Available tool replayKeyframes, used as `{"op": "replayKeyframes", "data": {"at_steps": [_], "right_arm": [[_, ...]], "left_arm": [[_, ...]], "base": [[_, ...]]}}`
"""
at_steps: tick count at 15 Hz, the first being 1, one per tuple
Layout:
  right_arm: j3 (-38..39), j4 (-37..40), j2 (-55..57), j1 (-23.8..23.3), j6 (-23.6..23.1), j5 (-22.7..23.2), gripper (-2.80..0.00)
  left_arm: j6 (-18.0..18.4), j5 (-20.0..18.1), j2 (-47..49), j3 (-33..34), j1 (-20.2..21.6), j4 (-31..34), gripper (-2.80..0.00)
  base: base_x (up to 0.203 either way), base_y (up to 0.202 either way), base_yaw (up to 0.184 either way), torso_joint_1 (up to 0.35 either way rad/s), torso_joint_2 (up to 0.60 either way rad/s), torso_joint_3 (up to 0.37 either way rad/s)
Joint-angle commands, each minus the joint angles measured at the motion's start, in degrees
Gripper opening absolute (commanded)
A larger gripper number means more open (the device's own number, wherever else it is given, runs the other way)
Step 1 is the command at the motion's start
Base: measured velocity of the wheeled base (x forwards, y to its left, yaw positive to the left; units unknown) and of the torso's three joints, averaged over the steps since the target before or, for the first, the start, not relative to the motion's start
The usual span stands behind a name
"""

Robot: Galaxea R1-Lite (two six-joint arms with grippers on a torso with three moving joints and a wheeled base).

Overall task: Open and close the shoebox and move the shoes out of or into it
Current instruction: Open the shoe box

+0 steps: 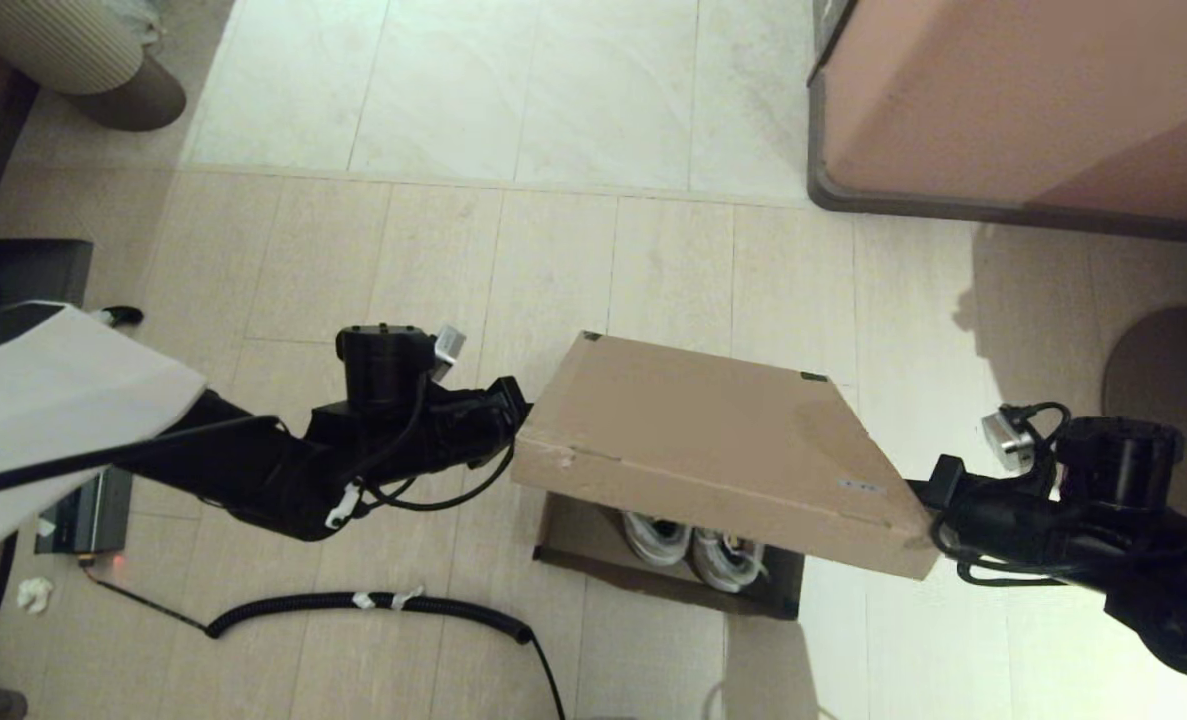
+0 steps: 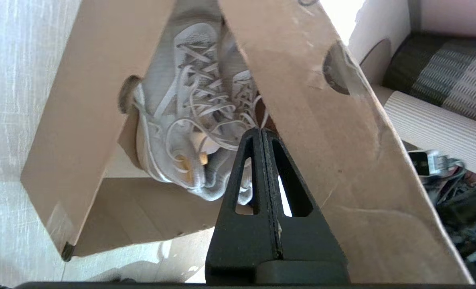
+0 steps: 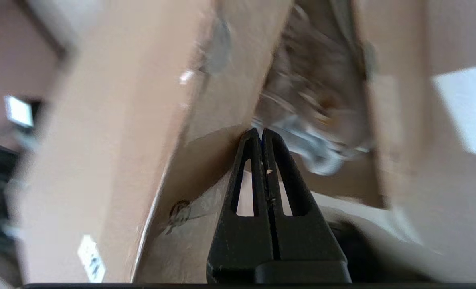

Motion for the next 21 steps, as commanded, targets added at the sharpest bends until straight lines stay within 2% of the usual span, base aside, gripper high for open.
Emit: {"op": "replayKeyframes", "data": {"at_steps": [1, 3, 6, 12, 17, 18, 21], "right_arm": [[-1.03, 0.42, -5.37, 0.06, 3.50, 0.40, -2.80], [-3.60, 3.19, -8.36, 0.06, 8.43, 0.85, -2.80], [-8.15, 4.03, -10.89, 0.06, 18.56, 2.63, -2.80], [-14.54, 4.05, -7.38, -0.70, 19.85, 2.28, -2.80], [-25.08, 3.97, -0.16, -1.67, 19.78, 1.13, -2.80], [-27.47, 3.96, 1.24, -1.63, 19.78, 0.63, -2.80], [-30.43, 3.96, 1.85, -1.69, 19.58, -1.83, -2.80]], "left_arm": [[-0.17, -0.16, -1.19, -0.14, -0.14, -0.32, -2.80], [-0.17, -0.16, -1.05, -1.07, -0.21, -0.32, -2.80], [-0.17, -0.20, -0.28, -4.65, -0.35, 0.16, -2.80], [-0.18, -0.19, 4.65, -17.27, -0.57, 6.23, -2.80], [-0.26, -0.04, 5.97, -18.92, -0.56, 7.06, -2.80], [-0.23, 0.68, 5.04, -17.87, -0.51, 7.01, -2.80], [-0.11, 6.47, 3.29, -16.60, -0.41, 6.97, -2.80]], "base": [[0.000, 0.000, 0.000, 0.000, 0.00, 0.000], [0.000, 0.000, 0.000, 0.000, 0.00, 0.000], [0.000, 0.000, 0.000, 0.000, 0.00, 0.000], [0.000, 0.000, 0.000, 0.000, 0.00, 0.000], [0.000, 0.000, 0.000, 0.000, 0.00, 0.000], [0.000, 0.000, 0.000, 0.000, 0.00, 0.000], [0.000, 0.000, 0.000, 0.000, 0.00, 0.000]]}}
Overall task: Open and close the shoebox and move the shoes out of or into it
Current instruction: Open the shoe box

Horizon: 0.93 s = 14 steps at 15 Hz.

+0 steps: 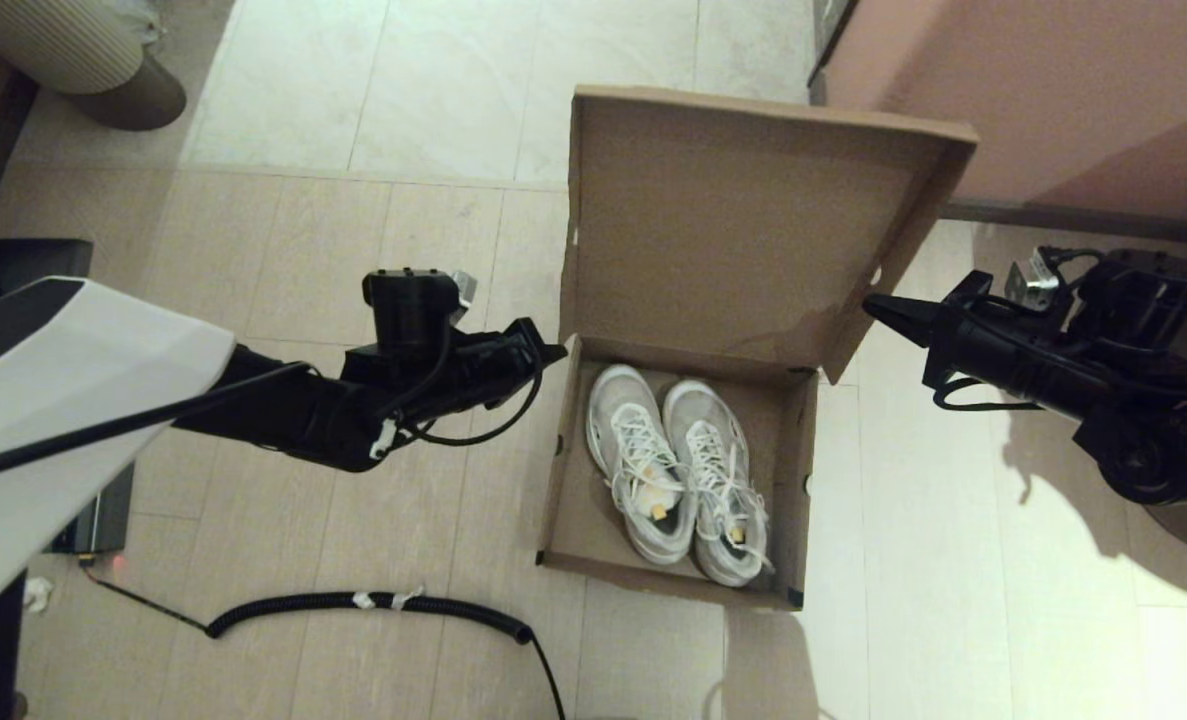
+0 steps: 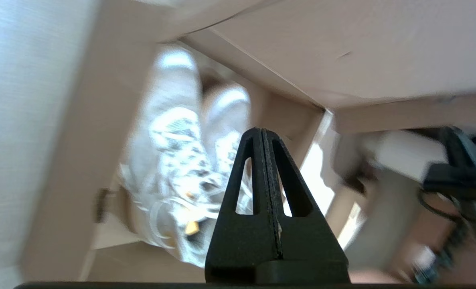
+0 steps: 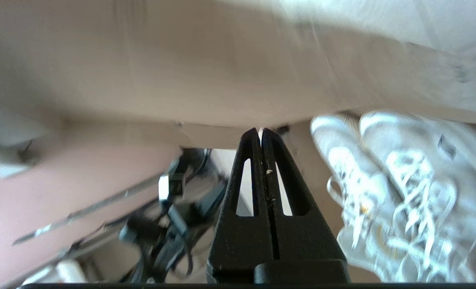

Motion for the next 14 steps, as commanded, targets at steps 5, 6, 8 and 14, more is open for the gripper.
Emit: {"op": "replayKeyframes", "data": {"at_steps": [5, 6, 8, 14], "right_arm": [[2.80, 2.47, -1.97, -0.97, -8.97, -11.36, -2.80], [3.24, 4.92, -2.04, -0.57, -14.21, -16.69, -2.80], [4.16, 8.34, -3.00, 1.97, -23.02, -28.57, -2.80], [19.94, 22.57, -15.64, 10.22, -36.20, -32.05, -2.80]], "left_arm": [[-0.12, 2.57, -8.32, 7.17, 0.38, -0.73, -2.80], [-0.08, 3.15, -10.10, 8.86, 0.65, -0.74, -2.80], [0.00, 5.53, -14.14, 12.60, 1.47, -0.82, -2.80], [7.30, 12.36, -24.43, 32.31, 2.34, -1.42, -2.80]], "base": [[0.000, 0.000, 0.000, 0.000, 0.00, 0.000], [0.000, 0.000, 0.000, 0.000, 0.00, 0.000], [0.000, 0.000, 0.000, 0.000, 0.00, 0.000], [0.000, 0.000, 0.000, 0.000, 0.00, 0.000]]}}
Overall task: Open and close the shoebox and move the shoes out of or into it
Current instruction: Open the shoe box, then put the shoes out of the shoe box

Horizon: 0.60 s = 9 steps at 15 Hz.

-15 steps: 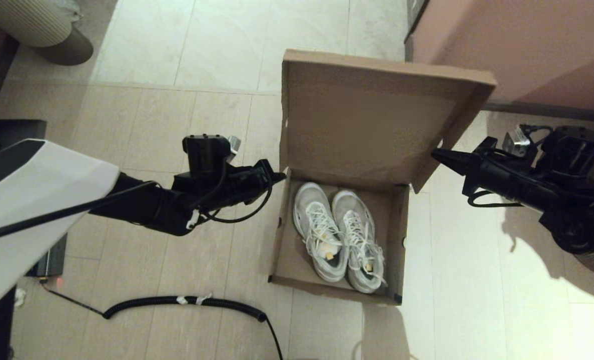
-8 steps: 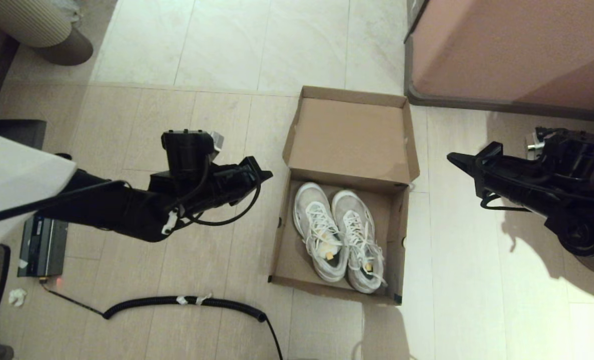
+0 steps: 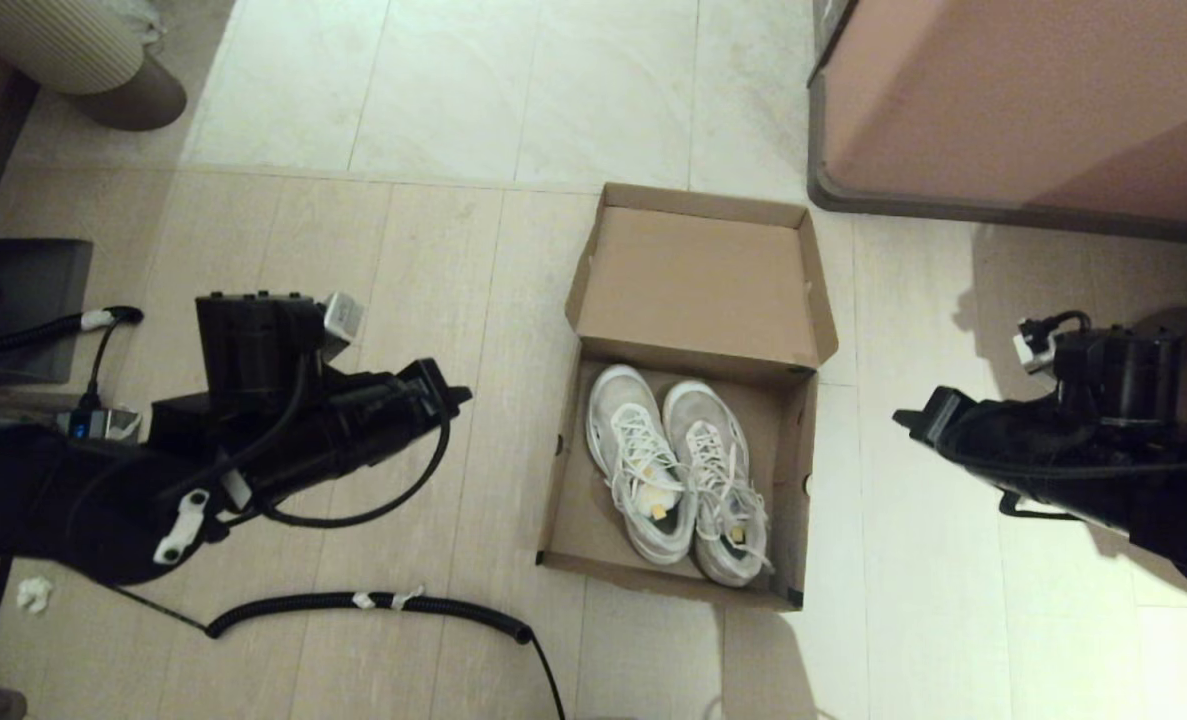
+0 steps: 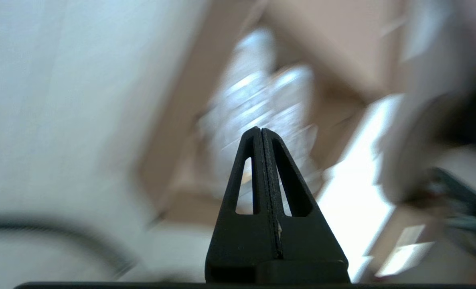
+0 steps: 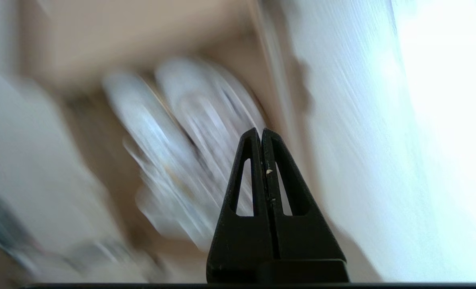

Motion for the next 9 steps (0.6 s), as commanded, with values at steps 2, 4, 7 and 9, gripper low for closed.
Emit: {"op": "replayKeyframes", "data": {"at_steps": [2, 4, 7, 9], "right_arm": [[3.10, 0.69, 1.29, 3.00, -2.13, -3.20, -2.80], [2.46, -0.04, 6.10, 3.55, -3.98, -7.07, -2.80], [0.84, -2.05, 12.27, 4.11, -5.02, -7.85, -2.80], [-0.77, -6.92, 14.63, 6.07, -4.90, -7.67, -2.80]], "left_arm": [[1.59, 0.91, 3.28, 4.08, -0.19, -4.40, -2.80], [2.75, 1.21, 11.01, 2.19, -0.23, -12.14, -2.80], [5.65, 1.38, 19.64, -1.68, -0.36, -17.19, -2.80], [7.02, 1.57, 23.89, -4.48, -0.39, -17.89, -2.80]], "base": [[0.000, 0.000, 0.000, 0.000, 0.00, 0.000], [0.000, 0.000, 0.000, 0.000, 0.00, 0.000], [0.000, 0.000, 0.000, 0.000, 0.00, 0.000], [0.000, 0.000, 0.000, 0.000, 0.00, 0.000]]}}
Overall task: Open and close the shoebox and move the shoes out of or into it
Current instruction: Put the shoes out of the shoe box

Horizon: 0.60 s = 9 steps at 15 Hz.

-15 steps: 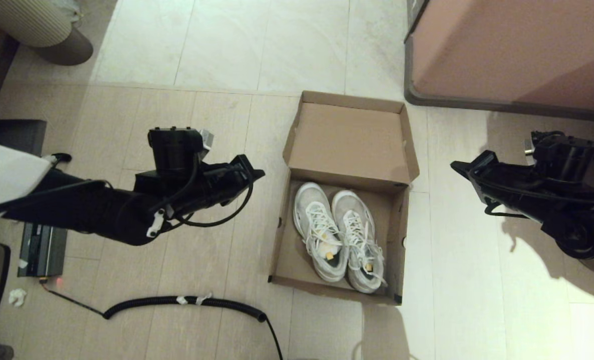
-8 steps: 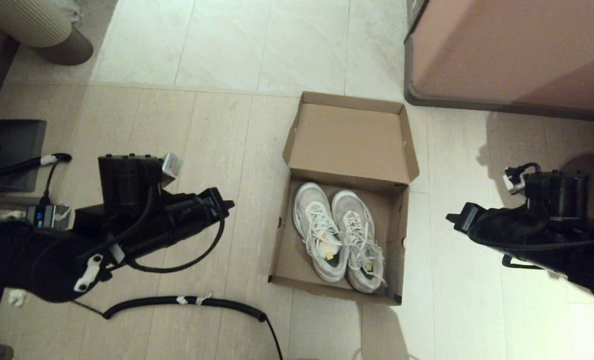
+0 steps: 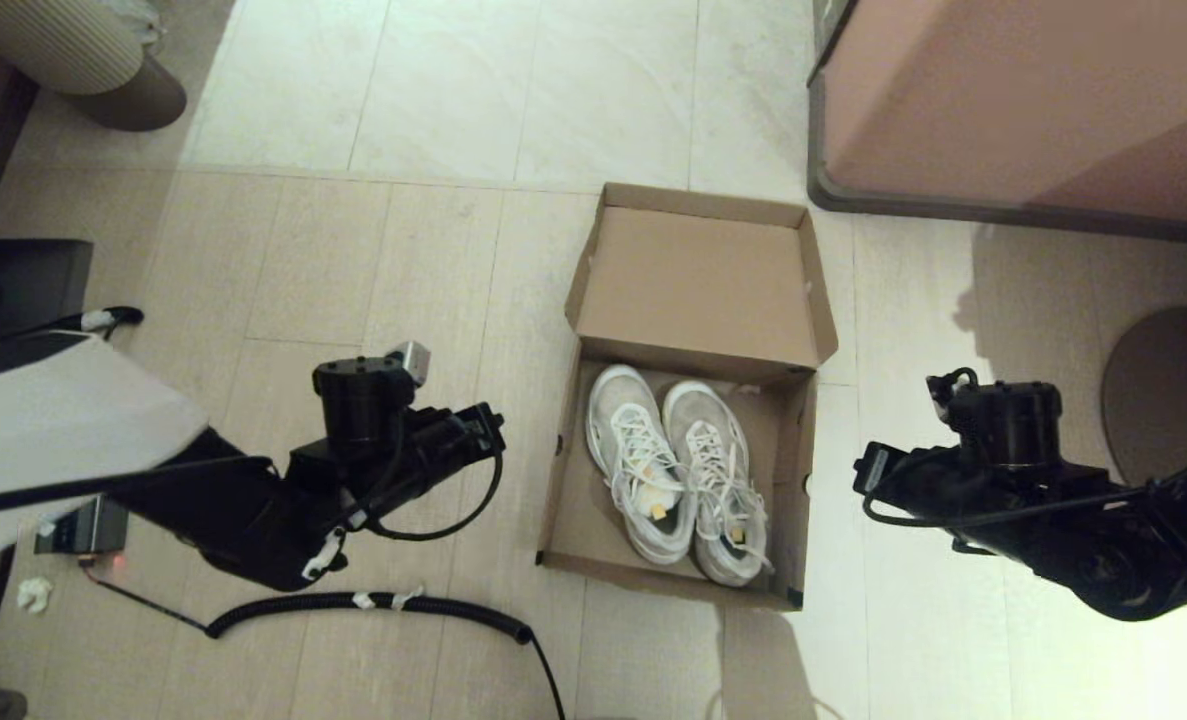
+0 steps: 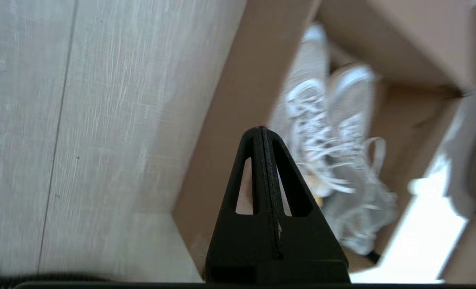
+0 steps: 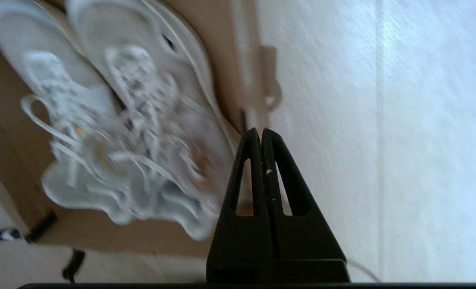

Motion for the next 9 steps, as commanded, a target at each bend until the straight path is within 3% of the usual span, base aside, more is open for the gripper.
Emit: {"op": "replayKeyframes", "data": {"at_steps": [1, 4, 6, 9], "right_arm": [[-1.19, -1.45, 3.16, 3.20, 0.13, 0.09, -2.80], [-2.67, -1.45, 2.87, 11.33, -1.51, -0.20, -2.80], [-2.95, -0.56, 2.23, 14.62, -6.94, -2.45, -2.80], [-3.00, -0.47, 2.82, 16.49, -7.87, -4.01, -2.80]], "left_arm": [[0.10, 0.14, 6.25, -2.37, -0.03, -0.38, -2.80], [0.37, 4.00, 8.61, -4.40, -1.26, -0.34, -2.80], [-0.03, 4.30, 6.90, -1.26, -1.88, -1.28, -2.80], [0.30, 4.58, 4.78, 5.54, -1.98, -7.30, -2.80]], "base": [[0.000, 0.000, 0.000, 0.000, 0.00, 0.000], [0.000, 0.000, 0.000, 0.000, 0.00, 0.000], [0.000, 0.000, 0.000, 0.000, 0.00, 0.000], [0.000, 0.000, 0.000, 0.000, 0.00, 0.000]]}}
